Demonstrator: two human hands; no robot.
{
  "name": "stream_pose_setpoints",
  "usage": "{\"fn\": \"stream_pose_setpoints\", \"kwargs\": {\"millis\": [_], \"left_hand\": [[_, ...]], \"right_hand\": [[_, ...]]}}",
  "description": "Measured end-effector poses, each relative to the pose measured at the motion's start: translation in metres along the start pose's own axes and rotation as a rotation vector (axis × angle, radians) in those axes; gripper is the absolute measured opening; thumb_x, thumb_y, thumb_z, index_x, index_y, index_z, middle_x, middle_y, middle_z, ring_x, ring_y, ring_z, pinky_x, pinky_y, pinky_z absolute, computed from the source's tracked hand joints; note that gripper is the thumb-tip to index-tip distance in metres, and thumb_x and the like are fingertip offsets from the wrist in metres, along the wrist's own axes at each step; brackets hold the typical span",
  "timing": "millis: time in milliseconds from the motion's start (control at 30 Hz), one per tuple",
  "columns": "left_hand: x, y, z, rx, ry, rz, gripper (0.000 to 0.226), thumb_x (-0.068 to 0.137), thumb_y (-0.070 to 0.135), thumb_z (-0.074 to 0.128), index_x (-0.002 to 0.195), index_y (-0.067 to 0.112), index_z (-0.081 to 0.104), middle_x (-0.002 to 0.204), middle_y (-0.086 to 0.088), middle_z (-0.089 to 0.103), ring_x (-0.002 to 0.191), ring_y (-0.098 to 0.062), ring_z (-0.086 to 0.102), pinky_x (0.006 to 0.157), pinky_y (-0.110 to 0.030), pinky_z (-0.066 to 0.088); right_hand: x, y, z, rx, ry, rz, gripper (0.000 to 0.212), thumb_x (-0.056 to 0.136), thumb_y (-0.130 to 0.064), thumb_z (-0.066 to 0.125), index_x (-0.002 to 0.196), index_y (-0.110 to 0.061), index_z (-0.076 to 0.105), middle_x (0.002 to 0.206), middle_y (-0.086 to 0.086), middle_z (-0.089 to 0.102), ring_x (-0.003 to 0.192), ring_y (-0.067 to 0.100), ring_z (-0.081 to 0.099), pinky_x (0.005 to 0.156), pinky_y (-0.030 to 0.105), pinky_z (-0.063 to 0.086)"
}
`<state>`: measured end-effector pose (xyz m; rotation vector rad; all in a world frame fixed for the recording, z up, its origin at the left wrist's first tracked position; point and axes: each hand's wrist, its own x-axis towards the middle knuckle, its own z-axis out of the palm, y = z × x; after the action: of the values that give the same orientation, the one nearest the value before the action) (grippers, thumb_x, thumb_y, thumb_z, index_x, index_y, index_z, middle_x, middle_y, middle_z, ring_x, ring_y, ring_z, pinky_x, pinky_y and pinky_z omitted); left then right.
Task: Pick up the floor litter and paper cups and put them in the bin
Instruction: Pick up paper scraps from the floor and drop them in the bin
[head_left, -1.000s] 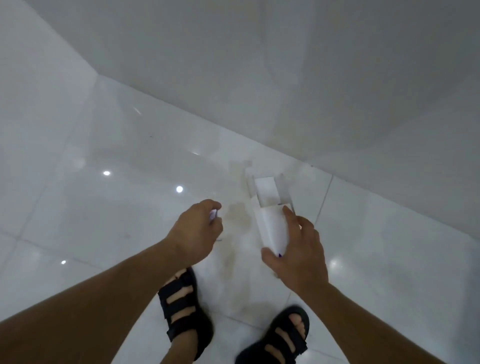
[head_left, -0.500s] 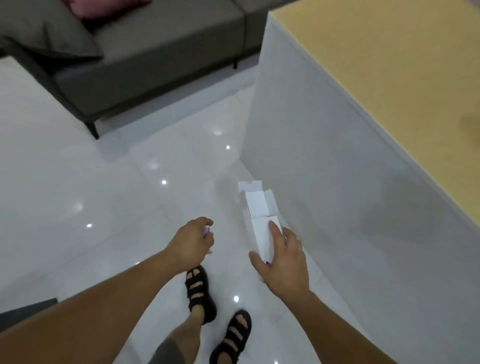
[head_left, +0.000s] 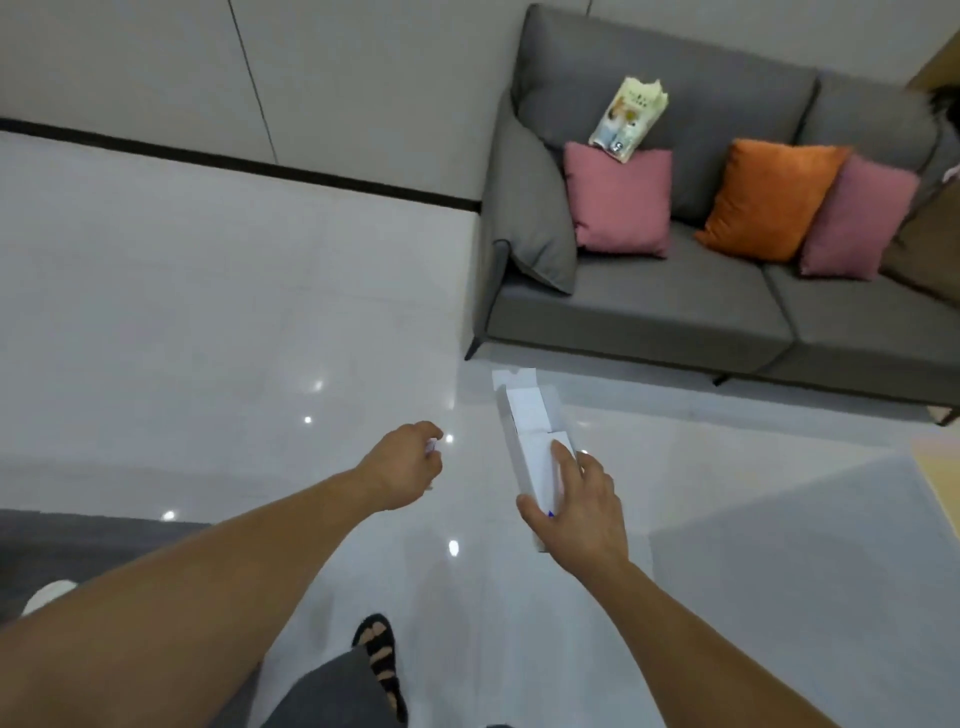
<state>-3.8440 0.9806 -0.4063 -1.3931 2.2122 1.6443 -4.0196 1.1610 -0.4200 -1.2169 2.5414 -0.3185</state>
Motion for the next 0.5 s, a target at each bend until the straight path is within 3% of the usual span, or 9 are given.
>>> {"fn": "stream_pose_setpoints", "kwargs": {"millis": [133, 267, 500], "left_hand": [[0.029, -0.01, -0.087, -0.044, 0.133, -0.041, 0.032, 0.095, 0.015, 0.048, 0.126, 0.01, 0.052, 0.12, -0.014, 0.056, 0.088, -0.033, 0.067, 0.085, -0.042, 0.057], [0.064, -0.015, -0.145, -0.061, 0.216, -0.077, 0.033, 0.095, 0.017, 0.048, 0.127, 0.01, 0.052, 0.12, -0.011, 0.055, 0.082, -0.026, 0.067, 0.085, -0.04, 0.057], [0.131, -0.011, -0.255, -0.121, 0.418, -0.157, 0.032, 0.095, 0.018, 0.047, 0.126, 0.011, 0.052, 0.116, -0.008, 0.055, 0.087, -0.03, 0.068, 0.085, -0.042, 0.057]], "right_hand": [[0.075, -0.077, -0.006, -0.022, -0.004, -0.169, 0.082, 0.08, -0.07, 0.049, 0.146, -0.032, 0.022, 0.144, 0.0, 0.035, 0.12, 0.021, 0.041, 0.099, 0.036, 0.042], [0.157, -0.134, -0.004, -0.03, -0.033, -0.292, 0.081, 0.08, -0.069, 0.051, 0.147, -0.033, 0.021, 0.143, 0.0, 0.035, 0.12, 0.02, 0.04, 0.099, 0.036, 0.041], [0.308, -0.237, -0.01, -0.044, -0.064, -0.54, 0.077, 0.079, -0.068, 0.051, 0.142, -0.033, 0.023, 0.136, 0.0, 0.039, 0.115, 0.021, 0.042, 0.095, 0.038, 0.044]]}}
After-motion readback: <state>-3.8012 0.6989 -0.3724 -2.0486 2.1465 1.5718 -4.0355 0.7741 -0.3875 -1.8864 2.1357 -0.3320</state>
